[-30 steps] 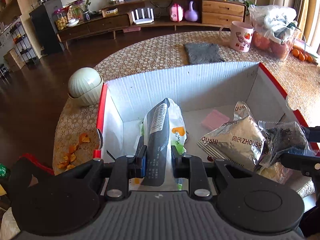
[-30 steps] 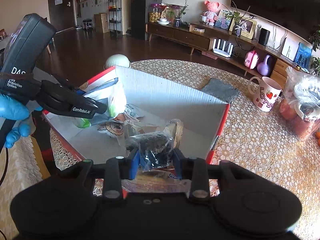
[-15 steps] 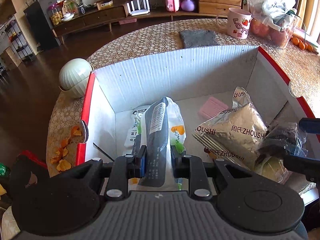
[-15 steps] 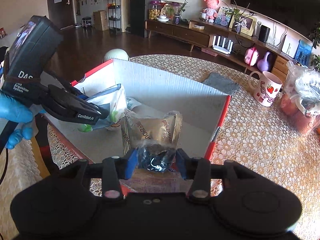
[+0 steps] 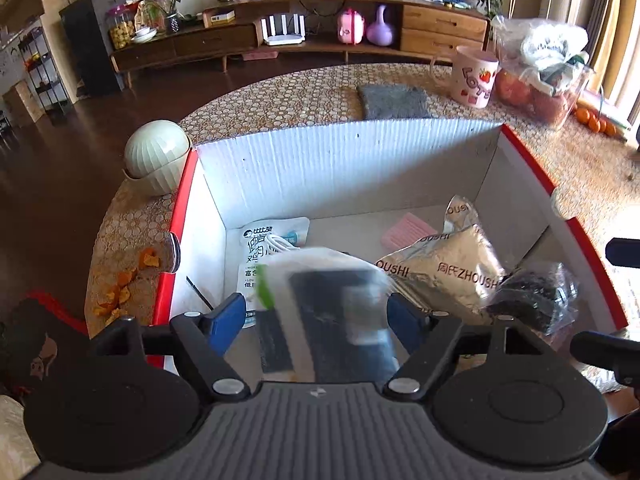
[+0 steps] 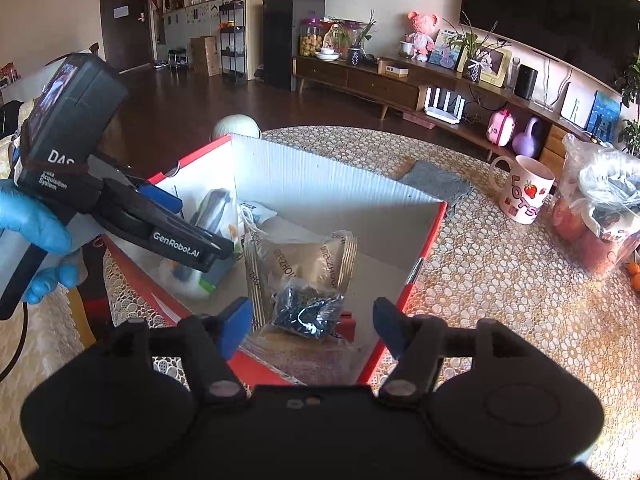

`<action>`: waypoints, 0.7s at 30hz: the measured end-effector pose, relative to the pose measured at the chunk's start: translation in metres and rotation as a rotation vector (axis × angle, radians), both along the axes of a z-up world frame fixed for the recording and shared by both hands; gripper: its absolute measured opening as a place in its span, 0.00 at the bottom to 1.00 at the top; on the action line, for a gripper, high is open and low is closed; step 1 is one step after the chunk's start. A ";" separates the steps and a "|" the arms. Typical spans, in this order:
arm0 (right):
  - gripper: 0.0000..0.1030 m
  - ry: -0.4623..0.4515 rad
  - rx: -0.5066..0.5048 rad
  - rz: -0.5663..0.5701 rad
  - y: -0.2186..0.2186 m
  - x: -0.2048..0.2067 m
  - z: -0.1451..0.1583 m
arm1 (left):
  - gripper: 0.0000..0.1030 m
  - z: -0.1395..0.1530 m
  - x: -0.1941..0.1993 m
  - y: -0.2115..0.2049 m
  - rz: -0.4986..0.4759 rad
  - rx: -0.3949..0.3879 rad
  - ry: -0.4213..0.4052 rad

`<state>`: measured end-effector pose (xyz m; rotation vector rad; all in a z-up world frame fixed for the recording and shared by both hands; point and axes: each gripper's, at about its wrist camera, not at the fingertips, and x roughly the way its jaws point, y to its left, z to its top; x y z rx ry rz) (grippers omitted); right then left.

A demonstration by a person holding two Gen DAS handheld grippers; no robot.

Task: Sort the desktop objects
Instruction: 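Open the left tool to drop the wet wipes while the right tool releases the black bag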

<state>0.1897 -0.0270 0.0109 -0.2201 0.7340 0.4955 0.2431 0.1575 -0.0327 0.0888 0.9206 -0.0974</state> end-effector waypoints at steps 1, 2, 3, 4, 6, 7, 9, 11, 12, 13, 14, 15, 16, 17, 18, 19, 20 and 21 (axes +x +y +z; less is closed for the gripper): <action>0.67 -0.003 0.002 0.000 -0.001 -0.001 0.002 | 0.75 0.002 -0.002 0.001 0.001 -0.011 -0.005; 0.69 -0.003 0.007 0.000 -0.003 -0.002 0.003 | 0.75 0.005 -0.005 0.001 0.002 -0.019 -0.011; 0.69 -0.004 0.015 -0.002 -0.004 -0.002 0.005 | 0.75 0.007 -0.007 0.001 0.002 -0.025 -0.017; 0.70 -0.004 0.021 -0.003 -0.006 -0.003 0.006 | 0.75 0.009 -0.009 0.001 0.001 -0.031 -0.022; 0.72 -0.007 0.028 -0.001 -0.007 -0.005 0.008 | 0.75 0.013 -0.015 0.001 -0.001 -0.046 -0.033; 0.72 -0.008 0.031 0.001 -0.008 -0.007 0.009 | 0.75 0.015 -0.017 0.001 -0.002 -0.053 -0.038; 0.73 -0.008 0.035 0.003 -0.009 -0.009 0.010 | 0.75 0.019 -0.023 0.002 -0.007 -0.067 -0.050; 0.74 -0.005 0.040 0.008 -0.010 -0.012 0.011 | 0.75 0.024 -0.029 0.001 -0.003 -0.073 -0.071; 0.74 -0.006 0.043 0.010 -0.011 -0.013 0.011 | 0.75 0.027 -0.033 0.001 0.001 -0.075 -0.087; 0.74 -0.006 0.046 0.010 -0.012 -0.014 0.012 | 0.75 0.030 -0.037 0.001 0.000 -0.079 -0.099; 0.75 -0.006 0.051 0.011 -0.013 -0.016 0.013 | 0.75 0.032 -0.040 0.001 -0.003 -0.083 -0.108; 0.75 -0.007 0.056 0.013 -0.014 -0.017 0.014 | 0.75 0.034 -0.042 0.000 -0.005 -0.083 -0.114; 0.76 -0.009 0.059 0.015 -0.015 -0.019 0.015 | 0.75 0.036 -0.045 -0.001 -0.007 -0.081 -0.119; 0.76 -0.013 0.062 0.018 -0.016 -0.021 0.016 | 0.75 0.037 -0.046 -0.002 -0.011 -0.079 -0.122; 0.77 -0.015 0.064 0.020 -0.017 -0.023 0.017 | 0.75 0.038 -0.048 -0.003 -0.013 -0.076 -0.123; 0.77 -0.018 0.065 0.022 -0.019 -0.025 0.017 | 0.75 0.039 -0.050 -0.004 -0.014 -0.072 -0.124; 0.77 -0.021 0.066 0.027 -0.020 -0.027 0.019 | 0.75 0.039 -0.052 -0.005 -0.016 -0.071 -0.124; 0.77 -0.025 0.065 0.030 -0.021 -0.028 0.020 | 0.75 0.039 -0.053 -0.006 -0.018 -0.071 -0.124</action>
